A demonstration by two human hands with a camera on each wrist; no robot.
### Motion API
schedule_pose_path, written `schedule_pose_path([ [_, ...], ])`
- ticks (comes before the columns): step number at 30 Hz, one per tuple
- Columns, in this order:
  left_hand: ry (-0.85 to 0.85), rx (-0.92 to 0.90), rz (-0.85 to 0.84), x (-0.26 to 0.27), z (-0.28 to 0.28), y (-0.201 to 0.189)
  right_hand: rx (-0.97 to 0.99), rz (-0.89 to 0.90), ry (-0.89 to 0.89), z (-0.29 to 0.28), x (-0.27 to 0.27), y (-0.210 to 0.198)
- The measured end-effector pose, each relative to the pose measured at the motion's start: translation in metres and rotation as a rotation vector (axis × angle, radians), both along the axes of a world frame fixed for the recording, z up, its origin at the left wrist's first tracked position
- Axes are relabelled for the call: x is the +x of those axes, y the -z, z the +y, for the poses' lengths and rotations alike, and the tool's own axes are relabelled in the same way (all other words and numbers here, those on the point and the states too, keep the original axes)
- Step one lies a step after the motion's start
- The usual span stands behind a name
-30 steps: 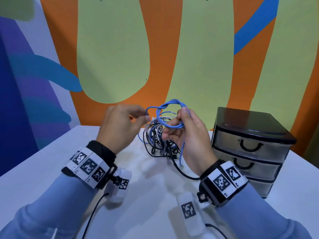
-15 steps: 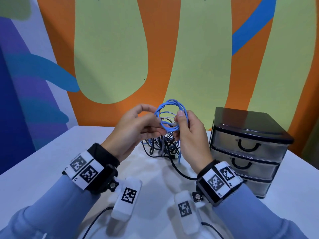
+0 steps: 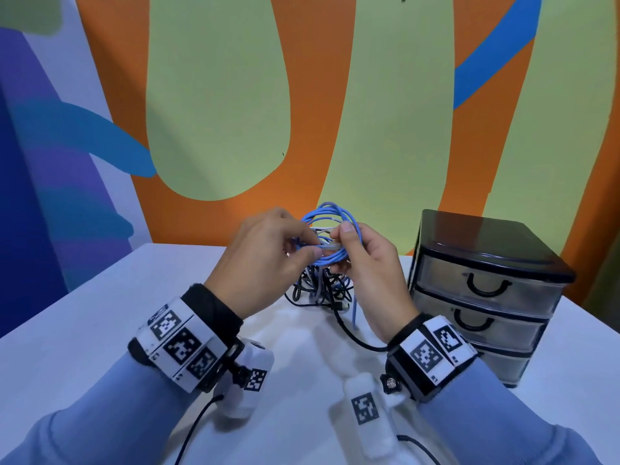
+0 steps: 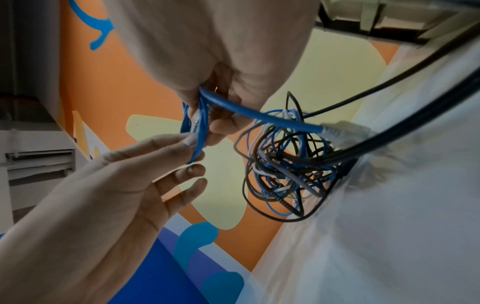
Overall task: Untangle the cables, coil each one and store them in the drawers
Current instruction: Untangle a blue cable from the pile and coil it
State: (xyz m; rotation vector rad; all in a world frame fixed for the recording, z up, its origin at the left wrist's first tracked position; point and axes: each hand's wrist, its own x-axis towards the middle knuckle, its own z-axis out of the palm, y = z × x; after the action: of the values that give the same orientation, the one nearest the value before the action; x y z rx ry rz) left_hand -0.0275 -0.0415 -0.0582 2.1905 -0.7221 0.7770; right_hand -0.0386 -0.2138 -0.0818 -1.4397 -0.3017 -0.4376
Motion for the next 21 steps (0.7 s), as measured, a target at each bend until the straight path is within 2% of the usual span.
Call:
schedule_pose_path([
  [2, 0.071, -0.122, 0.024, 0.005, -0.001, 0.003, 0.099, 0.08, -0.04, 0.0, 0.001, -0.001],
  [4, 0.139, -0.335, 0.106, 0.006, -0.004, 0.001, 0.194, 0.15, -0.076, 0.001, 0.002, -0.001],
  [6, 0.296, -0.609, 0.273, 0.003, -0.006, -0.004, 0.262, 0.194, -0.098, 0.002, 0.001, -0.002],
  [8, 0.463, -0.751, 0.474, -0.002, -0.006, -0.007, 0.294, 0.215, -0.098, 0.002, 0.001, -0.003],
  [10, 0.566, -0.691, 0.584, -0.005, -0.003, -0.007, 0.31, 0.22, -0.073, -0.002, 0.002, -0.006],
  [12, 0.581, -0.592, 0.587, -0.006, 0.003, -0.008, 0.319, 0.202, -0.046, -0.005, 0.002, -0.008],
  [15, 0.483, -0.607, 0.551, -0.003, 0.007, -0.014, 0.34, 0.153, -0.088, -0.004, -0.003, -0.01],
  [19, 0.292, -0.549, 0.409, 0.001, 0.008, -0.015, 0.311, 0.118, -0.273, 0.007, -0.011, -0.009],
  [21, 0.249, -0.526, 0.449, 0.002, 0.01, -0.015, 0.262, 0.118, -0.344, 0.009, -0.012, -0.007],
])
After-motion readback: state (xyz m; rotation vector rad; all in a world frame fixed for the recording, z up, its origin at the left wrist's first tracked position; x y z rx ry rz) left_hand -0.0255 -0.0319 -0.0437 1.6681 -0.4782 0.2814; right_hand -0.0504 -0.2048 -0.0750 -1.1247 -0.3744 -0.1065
